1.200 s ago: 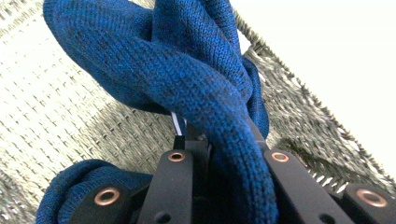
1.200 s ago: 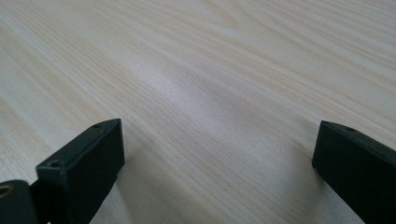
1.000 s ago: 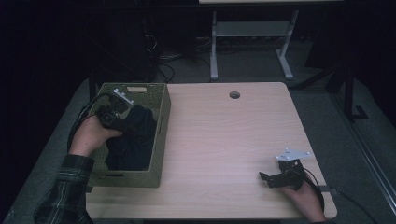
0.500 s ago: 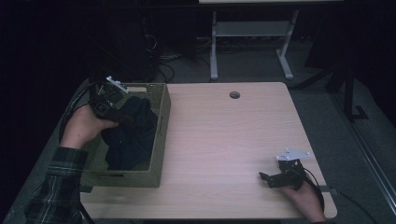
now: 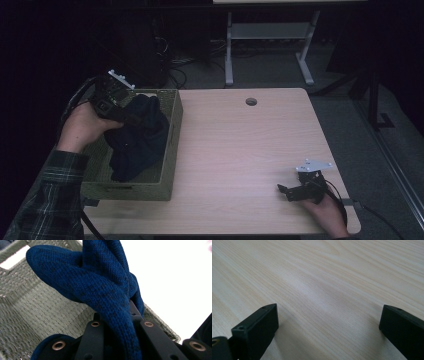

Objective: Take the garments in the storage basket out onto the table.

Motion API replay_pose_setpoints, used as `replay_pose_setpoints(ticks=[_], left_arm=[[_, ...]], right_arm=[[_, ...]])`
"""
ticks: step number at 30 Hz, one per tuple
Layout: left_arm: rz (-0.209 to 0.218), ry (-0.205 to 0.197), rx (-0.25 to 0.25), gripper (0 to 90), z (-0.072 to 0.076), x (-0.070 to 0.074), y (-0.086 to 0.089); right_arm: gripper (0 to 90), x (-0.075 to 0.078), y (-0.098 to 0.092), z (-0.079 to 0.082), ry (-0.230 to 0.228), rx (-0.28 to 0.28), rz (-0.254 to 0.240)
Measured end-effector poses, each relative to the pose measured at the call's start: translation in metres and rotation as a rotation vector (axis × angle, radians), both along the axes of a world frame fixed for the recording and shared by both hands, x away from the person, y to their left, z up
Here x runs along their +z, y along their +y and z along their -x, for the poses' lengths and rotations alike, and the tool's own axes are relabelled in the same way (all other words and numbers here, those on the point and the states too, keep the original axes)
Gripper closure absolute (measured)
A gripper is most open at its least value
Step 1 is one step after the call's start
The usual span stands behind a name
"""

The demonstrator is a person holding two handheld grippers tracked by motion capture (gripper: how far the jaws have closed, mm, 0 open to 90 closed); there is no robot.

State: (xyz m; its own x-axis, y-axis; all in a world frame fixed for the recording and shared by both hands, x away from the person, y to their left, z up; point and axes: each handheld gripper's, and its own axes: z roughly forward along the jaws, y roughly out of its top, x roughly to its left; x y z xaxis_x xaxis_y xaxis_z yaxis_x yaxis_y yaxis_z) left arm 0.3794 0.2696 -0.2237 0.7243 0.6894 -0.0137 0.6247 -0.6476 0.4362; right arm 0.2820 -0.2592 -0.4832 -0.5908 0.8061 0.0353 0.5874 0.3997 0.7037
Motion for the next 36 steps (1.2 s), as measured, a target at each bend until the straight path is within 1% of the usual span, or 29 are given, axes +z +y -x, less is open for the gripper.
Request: replay_pose_setpoints(ticks=[3, 8, 12, 18, 19, 24, 30, 36], left_arm=[[0.004, -0.006, -0.004, 80.5, 0.002, 0.007, 0.000], [-0.005, -0.018, -0.008, 80.5, 0.003, 0.021, -0.002], [0.019, -0.020, -0.028, 80.5, 0.004, 0.031, -0.004], [0.048, -0.034, -0.052, 80.5, 0.007, 0.038, -0.010], [0.046, -0.034, -0.060, 80.5, 0.007, 0.039, -0.012], [0.059, -0.045, -0.090, 80.4, 0.008, 0.044, -0.024], [0.077, -0.056, -0.129, 80.4, 0.007, 0.048, -0.042], [0.075, -0.071, -0.161, 80.5, 0.006, 0.052, -0.062]], right_arm=[[2.0, 0.000, 0.000, 0.000, 0.000, 0.000, 0.000], [2.0, 0.000, 0.000, 0.000, 0.000, 0.000, 0.000], [2.0, 0.000, 0.000, 0.000, 0.000, 0.000, 0.000], [2.0, 0.000, 0.000, 0.000, 0.000, 0.000, 0.000], [2.0, 0.000, 0.000, 0.000, 0.000, 0.000, 0.001], [2.0, 0.000, 0.000, 0.000, 0.000, 0.000, 0.000], [2.0, 0.000, 0.000, 0.000, 0.000, 0.000, 0.001], [2.0, 0.000, 0.000, 0.000, 0.000, 0.000, 0.001]])
